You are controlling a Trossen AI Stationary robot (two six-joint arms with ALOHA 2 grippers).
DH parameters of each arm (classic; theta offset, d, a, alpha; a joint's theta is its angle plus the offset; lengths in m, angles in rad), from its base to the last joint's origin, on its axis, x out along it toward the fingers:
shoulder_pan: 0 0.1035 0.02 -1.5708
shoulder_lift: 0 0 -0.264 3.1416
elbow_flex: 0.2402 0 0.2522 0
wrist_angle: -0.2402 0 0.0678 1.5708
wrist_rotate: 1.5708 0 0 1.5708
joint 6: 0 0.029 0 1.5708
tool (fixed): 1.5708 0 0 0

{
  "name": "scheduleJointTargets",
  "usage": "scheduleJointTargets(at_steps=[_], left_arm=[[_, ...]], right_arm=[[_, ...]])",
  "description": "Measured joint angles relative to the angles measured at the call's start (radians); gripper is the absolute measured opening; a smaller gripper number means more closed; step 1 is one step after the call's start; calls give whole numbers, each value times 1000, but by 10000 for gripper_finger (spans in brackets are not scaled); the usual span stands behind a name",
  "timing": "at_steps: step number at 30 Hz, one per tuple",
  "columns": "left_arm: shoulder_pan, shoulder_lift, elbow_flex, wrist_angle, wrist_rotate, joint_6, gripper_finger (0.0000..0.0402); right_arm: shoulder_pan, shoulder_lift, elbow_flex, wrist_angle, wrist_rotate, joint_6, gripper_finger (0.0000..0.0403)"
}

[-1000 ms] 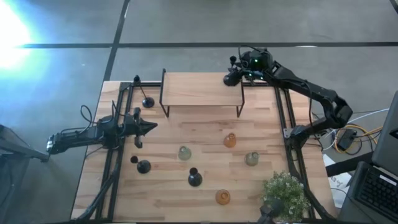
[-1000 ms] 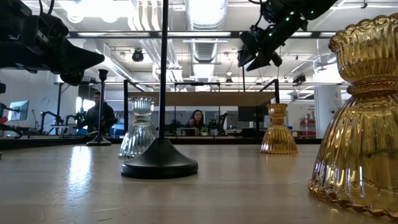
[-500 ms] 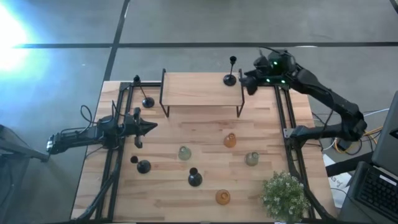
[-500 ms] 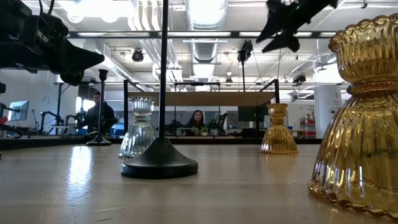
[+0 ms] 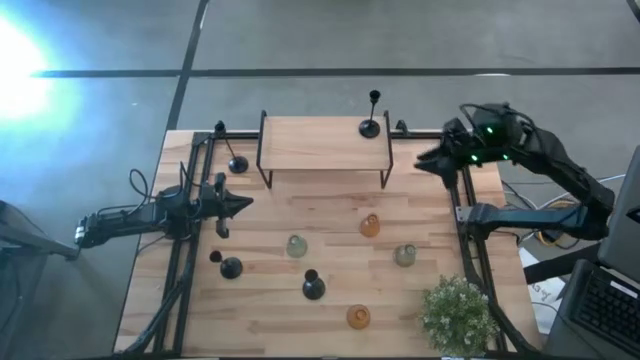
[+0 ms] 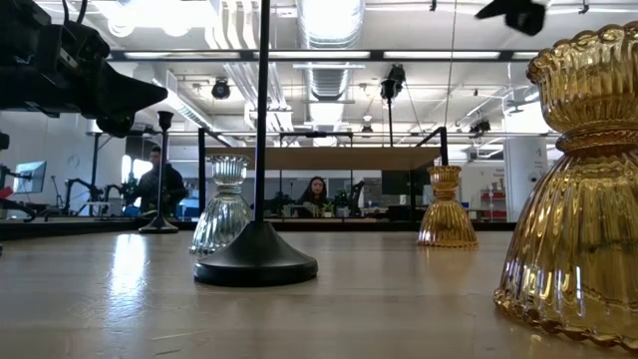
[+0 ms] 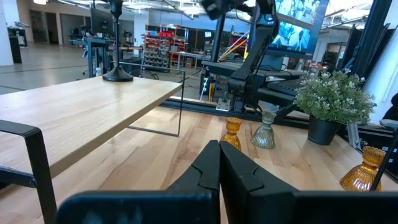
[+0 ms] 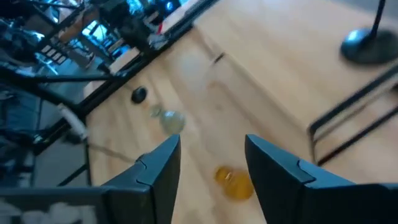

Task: Pick & Place candle stick holders
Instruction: Put the green glass candle holder on the shelf

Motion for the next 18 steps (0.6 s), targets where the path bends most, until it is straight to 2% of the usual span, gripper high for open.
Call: scheduleJointTargets(at_steps=[6,12,18], left_arm=[[0,0,0,0,0,0,5],[0,0,0,0,0,0,5],[0,0,0,0,0,0,5]], right_arm=[[257,-17,3,-143,123,261,146],[516,27,-23,-229,227,474,131],[681,77,-91,-230,300,665,129]])
